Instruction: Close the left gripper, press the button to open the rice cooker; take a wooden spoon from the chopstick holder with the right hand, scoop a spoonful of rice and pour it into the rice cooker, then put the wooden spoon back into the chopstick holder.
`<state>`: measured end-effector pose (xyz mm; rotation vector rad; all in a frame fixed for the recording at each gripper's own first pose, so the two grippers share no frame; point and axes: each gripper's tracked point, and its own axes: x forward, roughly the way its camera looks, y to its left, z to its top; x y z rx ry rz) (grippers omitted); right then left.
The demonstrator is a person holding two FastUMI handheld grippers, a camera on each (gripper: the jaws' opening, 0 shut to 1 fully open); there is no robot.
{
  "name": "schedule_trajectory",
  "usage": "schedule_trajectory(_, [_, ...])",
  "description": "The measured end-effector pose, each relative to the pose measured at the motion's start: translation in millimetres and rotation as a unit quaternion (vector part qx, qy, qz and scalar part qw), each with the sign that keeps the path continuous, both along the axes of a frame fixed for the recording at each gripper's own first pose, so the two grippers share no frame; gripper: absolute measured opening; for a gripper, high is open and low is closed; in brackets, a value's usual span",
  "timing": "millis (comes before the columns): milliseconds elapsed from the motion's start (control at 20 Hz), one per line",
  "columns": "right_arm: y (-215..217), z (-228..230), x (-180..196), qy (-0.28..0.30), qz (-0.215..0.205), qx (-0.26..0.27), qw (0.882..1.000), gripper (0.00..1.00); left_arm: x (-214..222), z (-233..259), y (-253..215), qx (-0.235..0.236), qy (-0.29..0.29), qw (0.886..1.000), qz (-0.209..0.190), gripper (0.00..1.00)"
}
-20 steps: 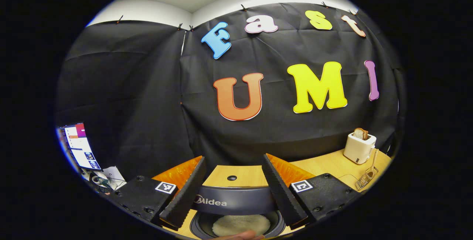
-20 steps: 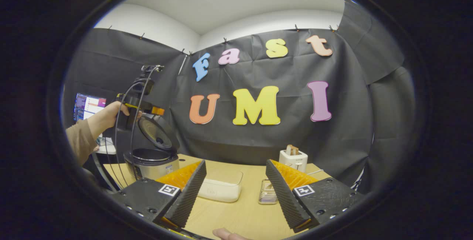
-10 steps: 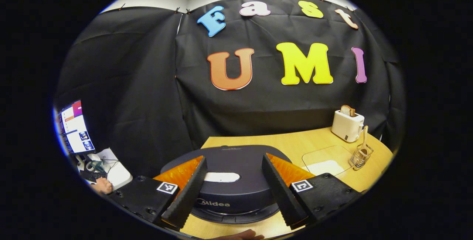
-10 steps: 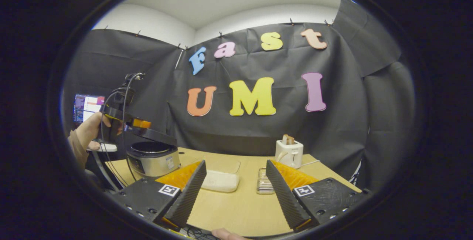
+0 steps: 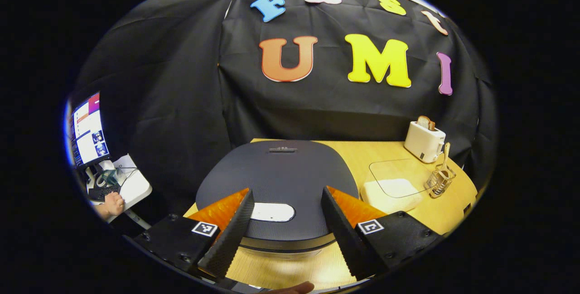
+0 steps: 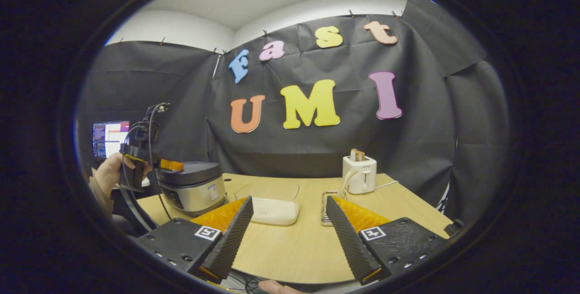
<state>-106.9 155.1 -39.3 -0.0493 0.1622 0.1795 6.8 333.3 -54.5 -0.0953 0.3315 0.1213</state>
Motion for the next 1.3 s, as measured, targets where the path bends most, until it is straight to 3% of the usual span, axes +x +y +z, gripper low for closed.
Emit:
schedule_trajectory(350, [3, -9, -2, 0.021, 0.005, 0.012, 1.000, 0.96, -20, -1, -2, 0.010, -0.020, 1.000, 0.003, 0.96])
schedule_trajectory(400, [4, -9, -2, 0.021, 0.006, 0.011, 1.000, 0.91, -21, -1, -2, 0.009, -0.023, 1.000, 0.005, 0.95])
schedule_trajectory(1000, [3, -19, -3, 0.032, 0.004, -0.003, 0.999, 0.91, -33, -3, -7, 0.014, -0.079, 0.995, 0.051, 0.89])
schedule_trajectory(1100, [1, -21, -2, 0.034, 0.001, -0.004, 0.999, 0.96, -39, -1, -11, 0.013, -0.081, 0.995, 0.054, 0.89])
schedule_trajectory(1150, [1, -22, -1, 0.036, 0.000, -0.004, 0.999, 0.91, -45, 0, -13, 0.010, -0.083, 0.995, 0.056, 0.89])
schedule_trajectory(1300, [-2, -20, -1, 0.036, -0.007, -0.006, 0.999, 0.96, -59, 13, -28, 0.008, -0.099, 0.994, 0.053, 0.89])
